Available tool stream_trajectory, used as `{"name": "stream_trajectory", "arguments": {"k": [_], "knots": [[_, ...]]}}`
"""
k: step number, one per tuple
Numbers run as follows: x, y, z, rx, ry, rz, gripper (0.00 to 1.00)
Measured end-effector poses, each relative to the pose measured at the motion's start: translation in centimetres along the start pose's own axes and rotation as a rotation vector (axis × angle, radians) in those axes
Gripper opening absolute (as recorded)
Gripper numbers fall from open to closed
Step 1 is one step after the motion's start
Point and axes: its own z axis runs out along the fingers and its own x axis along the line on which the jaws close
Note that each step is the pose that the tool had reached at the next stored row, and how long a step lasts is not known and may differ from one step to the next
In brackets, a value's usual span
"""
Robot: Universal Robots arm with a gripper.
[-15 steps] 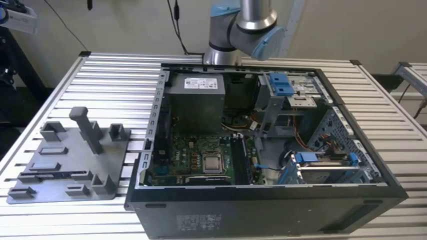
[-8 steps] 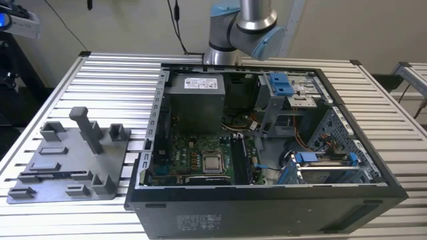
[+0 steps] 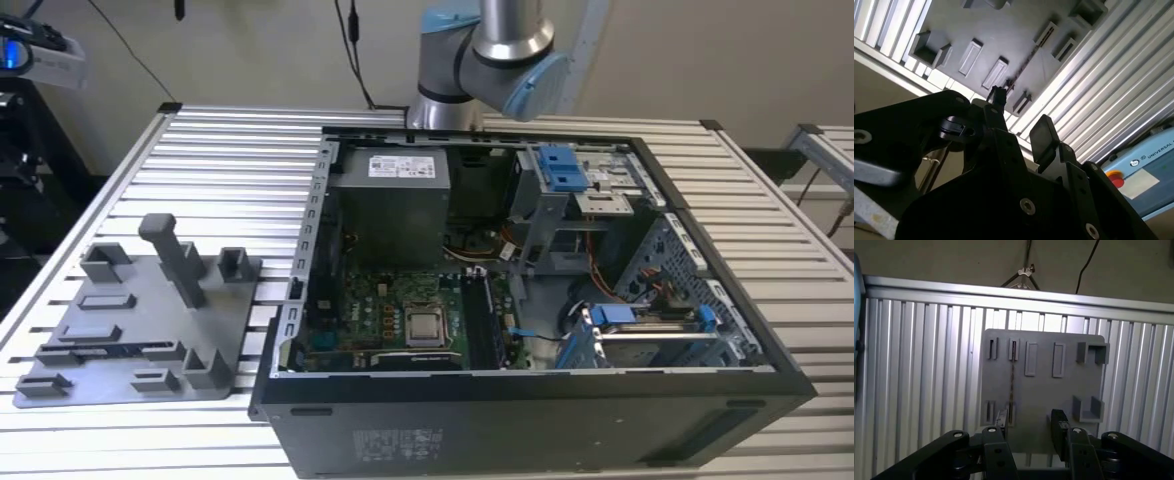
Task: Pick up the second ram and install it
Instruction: 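Pick up the second ram and move it above second insertion slot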
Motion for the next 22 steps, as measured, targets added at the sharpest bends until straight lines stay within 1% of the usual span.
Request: {"name": "stream_trajectory", "arguments": {"k": [11,13,17,20,22], "knots": [[0.03,-0.04,1.64,0.0007,0.0,-0.001,0.48],[0.04,-0.05,1.95,0.0024,0.0003,-0.001,0.48],[0.05,-0.06,2.55,0.0124,0.001,-0.004,0.48],[0.05,-0.06,2.94,0.0151,0.0012,-0.008,0.48],[0.06,-0.06,3.23,0.0153,0.0013,-0.01,0.48]]}}
